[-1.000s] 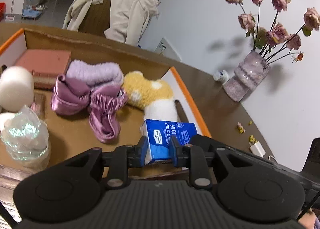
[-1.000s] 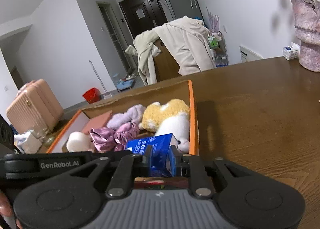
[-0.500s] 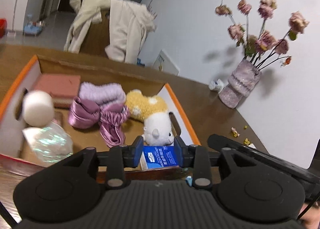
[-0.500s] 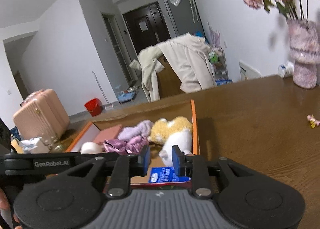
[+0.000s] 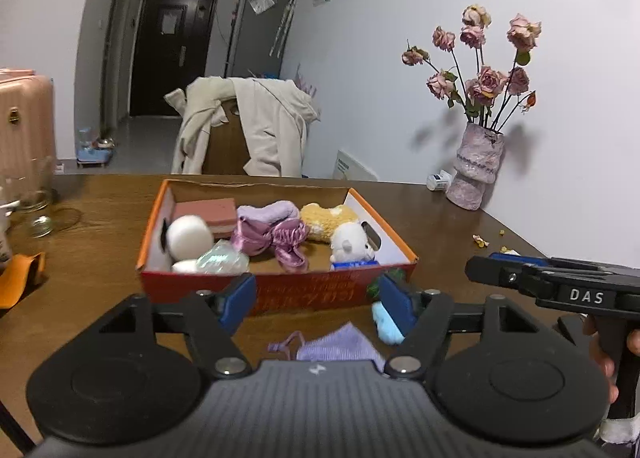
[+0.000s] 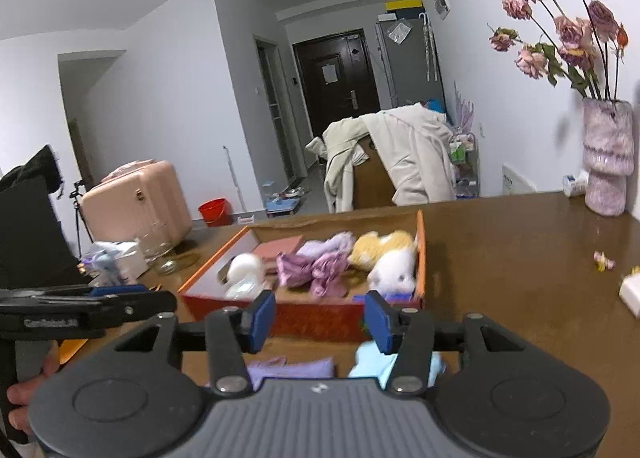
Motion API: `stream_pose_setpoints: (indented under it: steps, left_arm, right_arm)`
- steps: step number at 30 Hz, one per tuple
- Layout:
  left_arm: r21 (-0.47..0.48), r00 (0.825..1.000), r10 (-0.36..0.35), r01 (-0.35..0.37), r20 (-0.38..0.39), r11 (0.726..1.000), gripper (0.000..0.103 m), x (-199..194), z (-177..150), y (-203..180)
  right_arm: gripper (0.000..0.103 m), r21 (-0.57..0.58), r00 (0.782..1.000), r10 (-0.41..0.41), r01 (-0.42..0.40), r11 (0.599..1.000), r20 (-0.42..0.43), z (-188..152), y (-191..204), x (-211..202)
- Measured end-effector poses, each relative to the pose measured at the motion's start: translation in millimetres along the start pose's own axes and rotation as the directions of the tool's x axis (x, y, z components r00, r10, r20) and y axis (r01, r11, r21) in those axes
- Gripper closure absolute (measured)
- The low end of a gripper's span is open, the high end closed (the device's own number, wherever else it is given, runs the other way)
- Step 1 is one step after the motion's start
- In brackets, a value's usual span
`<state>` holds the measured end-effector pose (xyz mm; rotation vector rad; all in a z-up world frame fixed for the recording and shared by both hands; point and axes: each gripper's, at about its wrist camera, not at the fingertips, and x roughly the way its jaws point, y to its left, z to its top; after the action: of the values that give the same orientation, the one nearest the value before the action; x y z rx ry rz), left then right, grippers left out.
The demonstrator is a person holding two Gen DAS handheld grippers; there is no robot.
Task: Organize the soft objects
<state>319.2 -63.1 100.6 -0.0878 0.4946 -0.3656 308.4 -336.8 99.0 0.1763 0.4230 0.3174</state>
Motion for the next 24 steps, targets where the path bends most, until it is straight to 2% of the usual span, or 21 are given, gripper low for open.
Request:
stream_pose_setpoints:
  steps: [6, 10, 16, 24]
  left_arm:
    - [-0.004, 0.998, 0.039, -0.039, 0.039, 0.999, 0.026, -44.0, -45.7, 2.4]
    - [-0.038, 0.999, 0.042, -0.042, 0.019, 0.998, 0.022, -56.0, -71.4, 4.0]
    - [-0.05, 0.998, 0.059, -0.06, -0.033, 0.997, 0.022, -48.2, -90.8, 2.4]
    - [-0.05, 0.996, 0.054, -0.057, -0.073, 0.997, 0.021, -12.4, -89.6, -2.4]
  right_arm:
    - [0.052, -0.017, 1.0, -0.002, 0.001, 1.0, -0.019, -38.5, 19.5, -21.5]
    - [0.052, -0.008, 0.999, -0.003, 0.003, 1.0, -0.042, -57.1, 23.6, -29.5]
    - [0.052, 0.016, 0.997, 0.005, -0.004, 1.0, -0.072, -74.3, 21.7, -30.8]
    - [0.052, 0.039, 0.994, -0.006, 0.01, 0.999, -0.113, -84.6, 9.7, -12.2]
